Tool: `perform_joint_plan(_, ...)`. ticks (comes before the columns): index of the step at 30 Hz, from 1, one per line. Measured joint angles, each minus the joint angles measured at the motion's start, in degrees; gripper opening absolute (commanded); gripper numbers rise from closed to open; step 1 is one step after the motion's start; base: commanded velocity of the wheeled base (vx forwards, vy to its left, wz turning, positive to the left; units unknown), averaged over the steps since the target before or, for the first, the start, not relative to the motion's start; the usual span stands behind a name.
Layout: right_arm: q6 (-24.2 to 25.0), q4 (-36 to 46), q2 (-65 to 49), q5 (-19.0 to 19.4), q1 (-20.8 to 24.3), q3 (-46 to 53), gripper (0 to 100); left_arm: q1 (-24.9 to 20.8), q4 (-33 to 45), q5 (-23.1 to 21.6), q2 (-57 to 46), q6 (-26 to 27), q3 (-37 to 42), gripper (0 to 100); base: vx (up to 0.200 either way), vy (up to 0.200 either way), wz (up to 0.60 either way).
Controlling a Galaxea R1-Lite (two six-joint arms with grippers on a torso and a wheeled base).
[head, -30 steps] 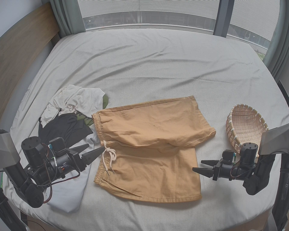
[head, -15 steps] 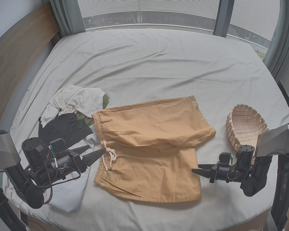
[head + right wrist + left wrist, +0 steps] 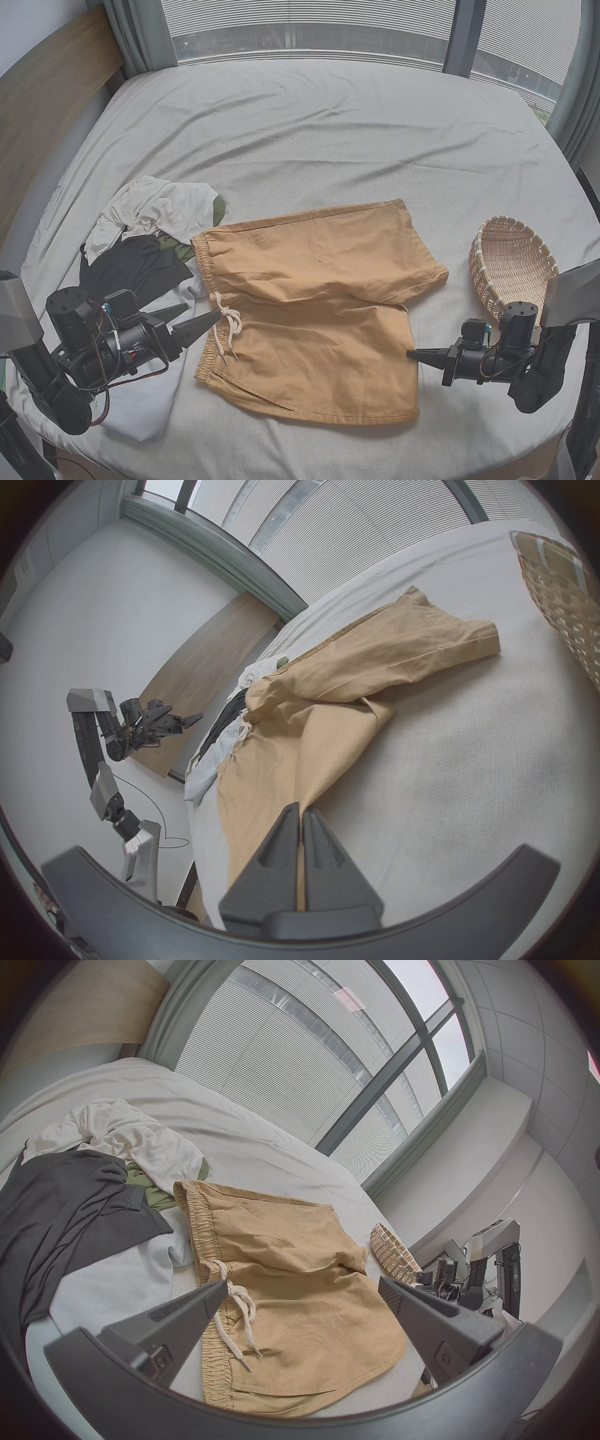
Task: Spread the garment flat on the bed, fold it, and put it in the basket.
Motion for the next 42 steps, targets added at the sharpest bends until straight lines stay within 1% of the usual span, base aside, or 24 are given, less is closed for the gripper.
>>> perform_joint_plan(7,-0.6,0.0,-1.1,-0.1,2.8,0.9,0,-0.1,0.0,0.0,0.0,0.0,0.2,100,0.0,0.0,0.0)
perform_joint_plan(13,-0.3,0.1,-1.1,-0.3,5.6,-1.2,0,-0.3,0.0,0.0,0.0,0.0,0.3,100,0.0,0.0,0.0)
perform_joint_plan(24,0.8,0.3,0.4,-2.7,9.8,-7.9,0,-0.4,0.0,0.0,0.0,0.0,0.8,100,0.0,0.0,0.0)
perform_joint_plan(33,4.5,0.5,3.5,-3.7,12.9,-15.1,0,-0.3,0.0,0.0,-0.2,0.0,1.0,100,0.0,0.0,0.0)
perform_joint_plan(42,6.0,0.5,8.4,-7.4,15.6,-22.5,0,0.0,0.0,0.0,-0.2,-0.1,0.9,100,0.0,0.0,0.0)
